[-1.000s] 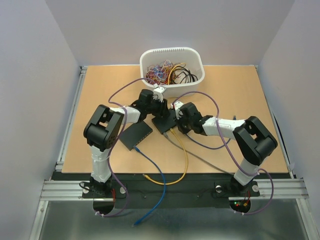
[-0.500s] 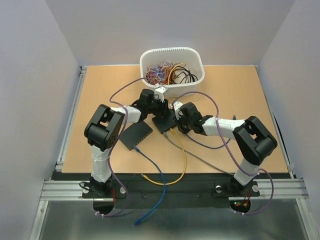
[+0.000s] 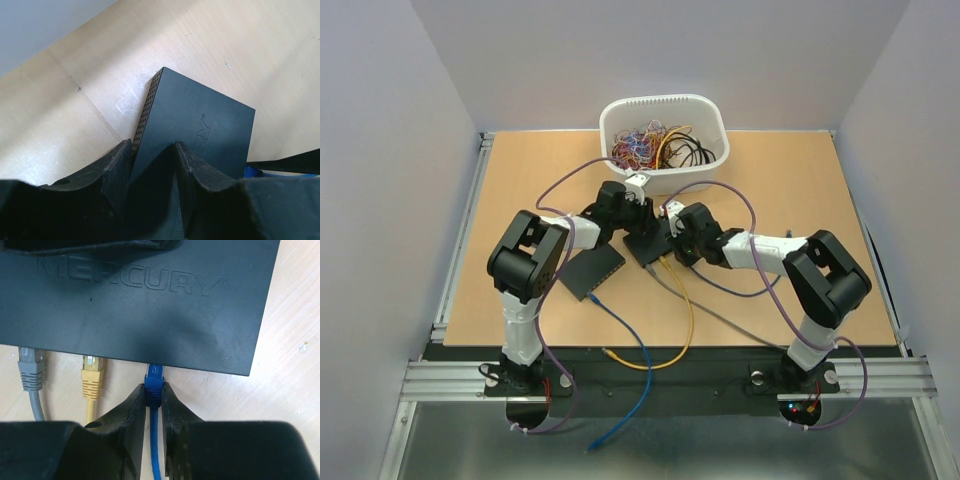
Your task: Insert the plug into the switch port
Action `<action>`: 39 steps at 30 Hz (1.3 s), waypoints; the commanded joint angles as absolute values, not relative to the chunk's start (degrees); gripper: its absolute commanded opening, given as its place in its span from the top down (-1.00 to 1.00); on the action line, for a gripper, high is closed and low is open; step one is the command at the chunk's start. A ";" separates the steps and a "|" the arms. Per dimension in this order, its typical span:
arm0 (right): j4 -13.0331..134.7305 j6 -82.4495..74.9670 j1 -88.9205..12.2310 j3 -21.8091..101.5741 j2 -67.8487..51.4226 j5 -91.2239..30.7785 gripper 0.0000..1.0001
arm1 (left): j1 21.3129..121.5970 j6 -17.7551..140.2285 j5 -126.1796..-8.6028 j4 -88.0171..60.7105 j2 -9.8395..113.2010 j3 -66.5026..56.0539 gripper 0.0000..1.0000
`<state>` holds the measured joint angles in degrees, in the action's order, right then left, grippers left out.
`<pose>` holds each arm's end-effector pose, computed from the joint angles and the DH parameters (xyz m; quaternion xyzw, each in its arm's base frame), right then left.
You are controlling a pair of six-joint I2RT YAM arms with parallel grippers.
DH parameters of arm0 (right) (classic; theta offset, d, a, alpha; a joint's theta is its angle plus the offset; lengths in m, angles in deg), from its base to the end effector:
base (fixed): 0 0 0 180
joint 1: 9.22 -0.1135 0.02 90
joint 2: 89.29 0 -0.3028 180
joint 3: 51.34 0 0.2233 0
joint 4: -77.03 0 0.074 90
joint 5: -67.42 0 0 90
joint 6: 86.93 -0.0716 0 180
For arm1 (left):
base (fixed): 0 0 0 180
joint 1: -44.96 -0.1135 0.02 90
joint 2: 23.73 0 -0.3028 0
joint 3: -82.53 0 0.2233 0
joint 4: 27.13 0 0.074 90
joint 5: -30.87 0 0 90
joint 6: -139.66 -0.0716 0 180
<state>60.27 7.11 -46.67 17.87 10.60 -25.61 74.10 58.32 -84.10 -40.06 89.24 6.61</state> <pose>0.2855 0.2234 0.1907 -0.3389 0.8677 0.1279 0.3404 0.3724 -0.2422 0.2010 0.2613 0.7854 -0.3436 0.4435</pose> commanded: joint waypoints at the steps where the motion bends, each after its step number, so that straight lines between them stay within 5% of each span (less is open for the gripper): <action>1: 73.30 6.41 -47.36 23.66 14.76 -32.06 0.99 | 79.14 64.77 -94.81 -34.31 87.20 12.00 0.06; 10: 73.66 6.24 -47.45 33.77 20.74 -35.94 0.99 | 83.98 65.92 -95.51 -35.46 86.05 14.30 0.05; 20: 73.92 6.33 -47.36 31.75 21.01 -34.63 0.99 | 83.80 65.74 -92.89 -33.44 89.03 11.93 0.03; 39: 74.01 3.78 -47.36 34.74 23.30 -26.89 0.99 | 74.75 66.00 -84.27 -23.42 88.25 5.25 -0.13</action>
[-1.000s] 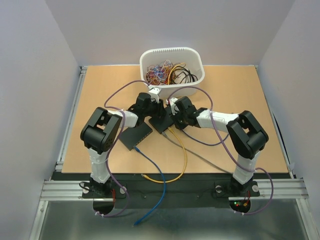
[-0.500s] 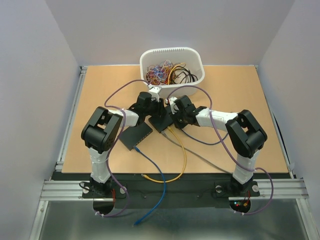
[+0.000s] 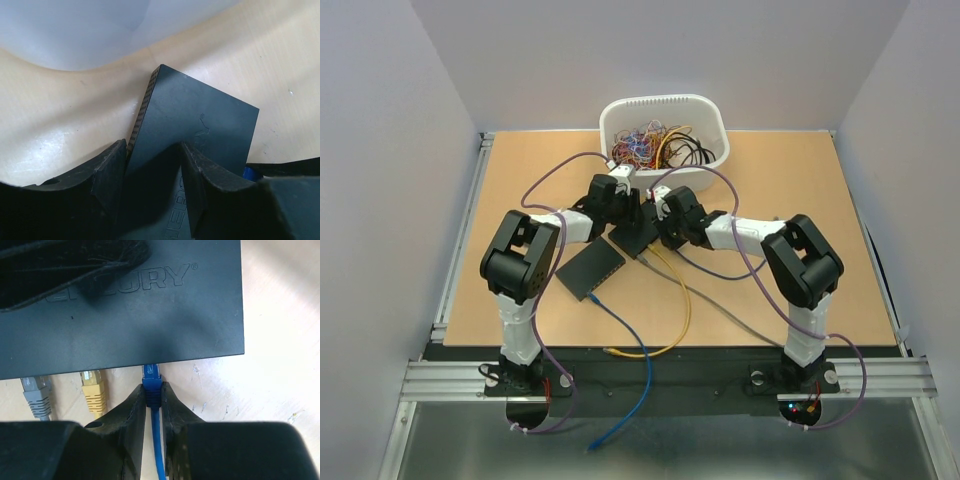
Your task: Insert the plug into the switch port
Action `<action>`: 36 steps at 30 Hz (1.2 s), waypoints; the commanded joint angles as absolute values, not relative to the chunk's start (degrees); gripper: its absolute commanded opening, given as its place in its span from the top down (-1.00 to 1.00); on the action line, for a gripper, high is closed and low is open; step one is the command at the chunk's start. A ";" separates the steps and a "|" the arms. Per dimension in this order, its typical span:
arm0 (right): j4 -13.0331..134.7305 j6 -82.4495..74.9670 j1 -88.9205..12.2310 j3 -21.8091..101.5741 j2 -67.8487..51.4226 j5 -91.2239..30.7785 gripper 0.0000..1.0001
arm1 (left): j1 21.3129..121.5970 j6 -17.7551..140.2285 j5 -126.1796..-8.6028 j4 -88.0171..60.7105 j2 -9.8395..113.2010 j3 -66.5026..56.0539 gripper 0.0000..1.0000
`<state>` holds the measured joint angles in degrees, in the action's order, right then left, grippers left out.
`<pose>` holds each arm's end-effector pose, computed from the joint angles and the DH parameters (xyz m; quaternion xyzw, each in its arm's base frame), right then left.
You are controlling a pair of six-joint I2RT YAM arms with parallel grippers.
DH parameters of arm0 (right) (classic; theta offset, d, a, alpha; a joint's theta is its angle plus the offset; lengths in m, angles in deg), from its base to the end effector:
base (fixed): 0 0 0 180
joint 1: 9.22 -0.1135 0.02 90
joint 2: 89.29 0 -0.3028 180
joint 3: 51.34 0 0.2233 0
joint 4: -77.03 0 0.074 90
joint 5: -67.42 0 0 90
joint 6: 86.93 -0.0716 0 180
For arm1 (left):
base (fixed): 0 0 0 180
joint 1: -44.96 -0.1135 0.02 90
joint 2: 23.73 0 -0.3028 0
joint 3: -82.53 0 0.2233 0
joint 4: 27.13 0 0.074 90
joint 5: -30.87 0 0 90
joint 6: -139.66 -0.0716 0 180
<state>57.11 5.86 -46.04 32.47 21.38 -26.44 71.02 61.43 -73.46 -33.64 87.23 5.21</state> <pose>0.3379 0.2590 0.1899 -0.3265 0.8700 0.1376 0.3428 0.3891 -0.2100 0.2072 0.1698 0.8319 -0.2684 0.4550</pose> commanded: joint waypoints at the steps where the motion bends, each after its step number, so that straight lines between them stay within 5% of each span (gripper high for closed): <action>1: 73.93 3.52 -47.36 34.30 23.03 -25.58 0.99 | 74.75 66.09 -83.48 -23.33 87.90 5.51 -0.14; 14: 73.84 -0.09 -47.36 22.62 13.37 -21.18 0.59 | 73.43 71.01 -62.74 -15.60 82.80 4.54 -0.36; 22: 73.75 -1.76 -47.36 17.69 6.69 -20.65 0.12 | 72.82 71.54 -55.88 -13.31 79.72 2.88 -0.41; 36: 70.67 -4.66 -47.36 11.89 -7.46 -20.82 -0.15 | 72.47 72.42 -47.89 -11.64 67.54 2.07 -0.41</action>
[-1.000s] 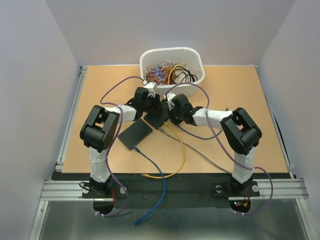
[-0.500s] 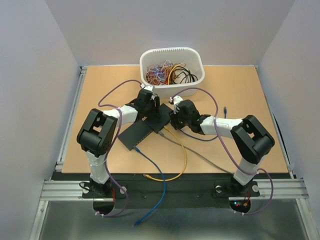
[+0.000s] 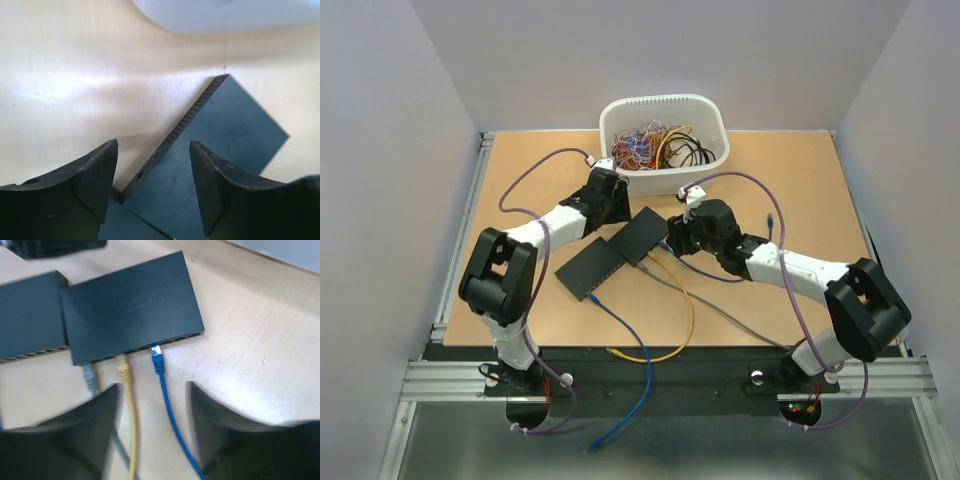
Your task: Insert the plug into the switch port
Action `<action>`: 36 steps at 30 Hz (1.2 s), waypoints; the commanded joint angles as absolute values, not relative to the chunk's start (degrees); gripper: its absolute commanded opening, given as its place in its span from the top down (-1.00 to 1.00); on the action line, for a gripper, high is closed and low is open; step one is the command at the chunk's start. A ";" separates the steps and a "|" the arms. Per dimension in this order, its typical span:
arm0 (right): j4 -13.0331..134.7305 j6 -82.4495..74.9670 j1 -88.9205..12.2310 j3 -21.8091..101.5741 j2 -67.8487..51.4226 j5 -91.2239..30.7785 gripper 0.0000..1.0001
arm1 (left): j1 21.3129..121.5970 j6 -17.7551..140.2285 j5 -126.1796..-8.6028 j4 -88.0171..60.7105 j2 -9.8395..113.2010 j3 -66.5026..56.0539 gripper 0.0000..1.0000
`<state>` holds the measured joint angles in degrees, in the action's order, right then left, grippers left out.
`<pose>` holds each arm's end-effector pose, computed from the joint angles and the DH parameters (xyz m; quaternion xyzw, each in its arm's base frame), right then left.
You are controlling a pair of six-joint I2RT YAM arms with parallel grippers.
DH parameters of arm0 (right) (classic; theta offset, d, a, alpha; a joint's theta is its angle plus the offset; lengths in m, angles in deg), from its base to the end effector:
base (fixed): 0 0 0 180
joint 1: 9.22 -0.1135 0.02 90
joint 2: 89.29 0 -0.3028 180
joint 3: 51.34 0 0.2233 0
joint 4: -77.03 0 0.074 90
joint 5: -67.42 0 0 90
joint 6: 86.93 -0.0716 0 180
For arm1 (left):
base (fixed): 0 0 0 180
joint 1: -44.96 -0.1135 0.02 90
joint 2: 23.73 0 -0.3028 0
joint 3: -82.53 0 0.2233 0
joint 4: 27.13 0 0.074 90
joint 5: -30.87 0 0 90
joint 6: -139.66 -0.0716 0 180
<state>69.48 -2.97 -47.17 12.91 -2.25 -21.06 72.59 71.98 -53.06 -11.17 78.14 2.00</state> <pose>0.2660 0.2051 0.2559 -0.2321 0.8358 0.1756 0.4655 0.3630 -0.1815 0.2406 0.0180 0.8950 -0.1441 0.4218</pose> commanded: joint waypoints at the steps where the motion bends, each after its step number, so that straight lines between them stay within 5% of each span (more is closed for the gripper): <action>1: 70.50 -5.01 -47.45 11.62 -8.69 -21.17 -0.51 | 72.47 72.42 -46.66 -11.81 65.77 2.95 -0.41; 3: 70.23 -6.06 -47.45 10.92 -12.03 -22.22 -0.98 | 72.55 71.90 -43.32 -12.95 60.67 5.59 -0.41; 9: 70.23 -8.44 -47.45 10.39 -18.27 -26.18 -1.00 | 72.73 71.62 -36.73 -21.81 45.82 17.45 -0.44; 11: 70.15 -8.70 -47.45 10.74 -19.50 -27.15 -1.00 | 72.99 71.54 -33.83 -24.54 40.63 22.02 -0.97; 20: 70.32 -9.06 -47.54 9.69 -25.39 -31.28 -1.00 | 73.52 71.19 -12.83 -30.18 26.99 33.01 -0.97; 24: 70.58 -8.88 -47.45 8.64 -26.80 -31.37 -1.00 | 73.78 66.03 -7.11 -36.03 24.27 37.66 -0.65; 28: 70.76 -8.36 -47.45 7.93 -27.50 -31.37 -1.00 | 73.70 60.13 0.45 -47.98 25.14 46.53 -0.93; 36: 71.20 -5.01 -47.45 6.17 -26.99 -20.16 -1.00 | 73.70 47.30 -7.71 -77.84 30.50 60.51 -0.92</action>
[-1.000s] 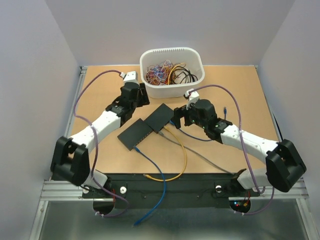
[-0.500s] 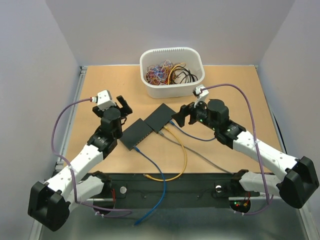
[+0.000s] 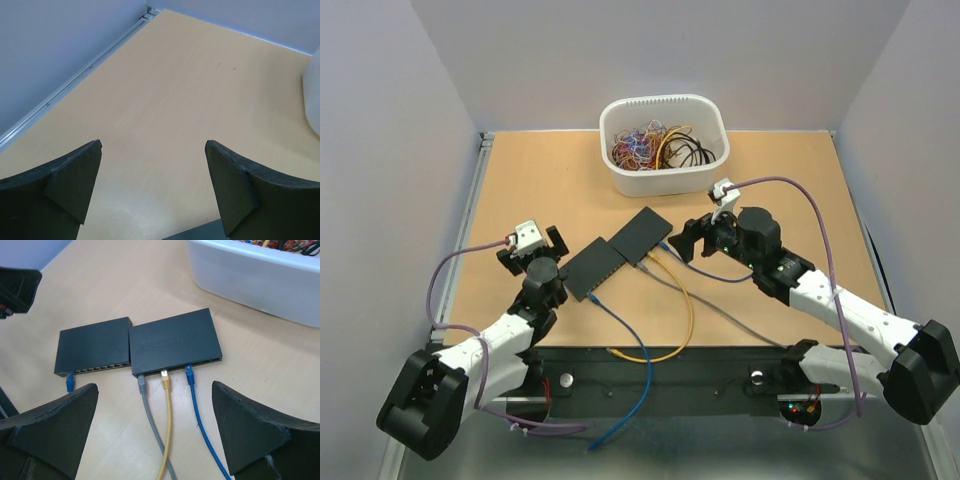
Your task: Insert the plug into the switch port
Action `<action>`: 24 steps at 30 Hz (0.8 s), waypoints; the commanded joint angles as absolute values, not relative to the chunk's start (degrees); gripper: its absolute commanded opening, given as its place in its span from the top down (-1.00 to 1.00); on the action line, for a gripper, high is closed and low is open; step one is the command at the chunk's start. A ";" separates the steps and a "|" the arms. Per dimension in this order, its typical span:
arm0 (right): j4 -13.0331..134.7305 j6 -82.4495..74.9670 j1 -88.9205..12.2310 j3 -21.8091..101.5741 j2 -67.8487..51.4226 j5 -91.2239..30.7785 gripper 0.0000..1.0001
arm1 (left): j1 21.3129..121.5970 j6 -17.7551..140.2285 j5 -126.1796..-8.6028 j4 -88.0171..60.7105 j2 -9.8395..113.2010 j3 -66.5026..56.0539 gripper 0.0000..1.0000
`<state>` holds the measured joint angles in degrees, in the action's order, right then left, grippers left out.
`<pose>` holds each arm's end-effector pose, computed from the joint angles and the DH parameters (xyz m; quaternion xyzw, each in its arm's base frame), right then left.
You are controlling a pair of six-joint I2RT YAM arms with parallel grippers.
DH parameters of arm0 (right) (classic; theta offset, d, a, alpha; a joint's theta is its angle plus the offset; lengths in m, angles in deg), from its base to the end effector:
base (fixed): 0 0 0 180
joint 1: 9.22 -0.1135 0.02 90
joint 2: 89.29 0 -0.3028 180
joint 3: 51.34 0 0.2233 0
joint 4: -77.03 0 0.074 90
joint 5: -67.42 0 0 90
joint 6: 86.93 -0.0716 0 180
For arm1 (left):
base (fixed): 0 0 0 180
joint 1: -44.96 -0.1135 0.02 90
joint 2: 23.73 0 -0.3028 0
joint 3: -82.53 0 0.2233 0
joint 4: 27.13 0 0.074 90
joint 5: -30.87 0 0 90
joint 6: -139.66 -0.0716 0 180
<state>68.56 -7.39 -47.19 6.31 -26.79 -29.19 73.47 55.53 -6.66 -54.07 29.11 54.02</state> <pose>0.1872 0.1566 0.3298 -0.2209 0.7521 0.2953 0.5463 0.1660 -0.0255 0.2682 -0.1918 0.6703 0.1001 0.7098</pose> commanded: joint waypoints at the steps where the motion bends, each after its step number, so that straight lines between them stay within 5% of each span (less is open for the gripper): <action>1: 70.76 -5.19 -47.45 6.09 -26.72 -17.25 -1.00 | 73.70 46.24 -8.50 -81.56 30.94 62.36 -0.96; 5: 70.58 -5.28 -47.54 3.98 -26.45 -6.08 -1.00 | 72.65 41.84 -14.80 -87.92 30.42 66.06 -0.97; 24: 70.67 -1.24 -47.27 2.75 -25.75 0.61 -1.00 | 54.80 41.48 -35.39 -121.28 62.51 62.11 -0.97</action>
